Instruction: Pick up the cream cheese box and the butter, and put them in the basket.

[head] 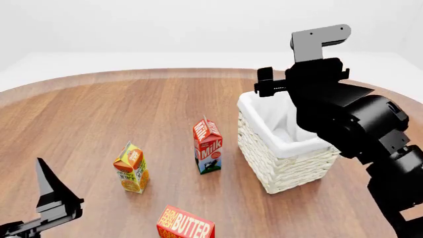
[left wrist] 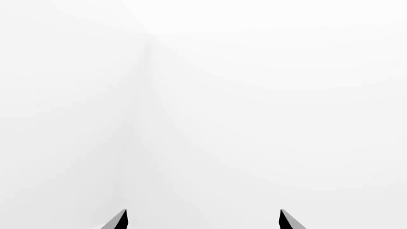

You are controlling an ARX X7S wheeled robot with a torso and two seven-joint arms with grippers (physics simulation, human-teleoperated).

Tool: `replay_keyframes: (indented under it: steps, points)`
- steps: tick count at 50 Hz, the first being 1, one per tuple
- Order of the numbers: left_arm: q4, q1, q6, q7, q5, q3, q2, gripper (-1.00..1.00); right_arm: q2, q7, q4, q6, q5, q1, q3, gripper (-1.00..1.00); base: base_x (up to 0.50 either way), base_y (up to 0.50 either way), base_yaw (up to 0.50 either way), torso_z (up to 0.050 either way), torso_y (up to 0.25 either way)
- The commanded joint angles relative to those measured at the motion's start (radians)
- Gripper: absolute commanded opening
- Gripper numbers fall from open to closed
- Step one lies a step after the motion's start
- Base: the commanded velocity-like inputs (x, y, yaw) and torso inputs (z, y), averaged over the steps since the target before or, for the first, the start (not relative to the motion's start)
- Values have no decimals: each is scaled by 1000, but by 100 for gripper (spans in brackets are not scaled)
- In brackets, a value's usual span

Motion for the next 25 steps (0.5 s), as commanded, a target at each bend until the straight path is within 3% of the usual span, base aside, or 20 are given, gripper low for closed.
replay_keyframes:
  steps: [1, 25]
  points:
    - [2, -5, -8, -2, -1, 1, -3, 100, 62, -1, -214, 67, 47, -9, -19, 100, 0, 0, 0, 0, 0]
    - [12, 5, -4, -6, -1, -3, -6, 100, 140, 11, -506, 123, 136, -45, -30, 100, 0, 0, 0, 0, 0]
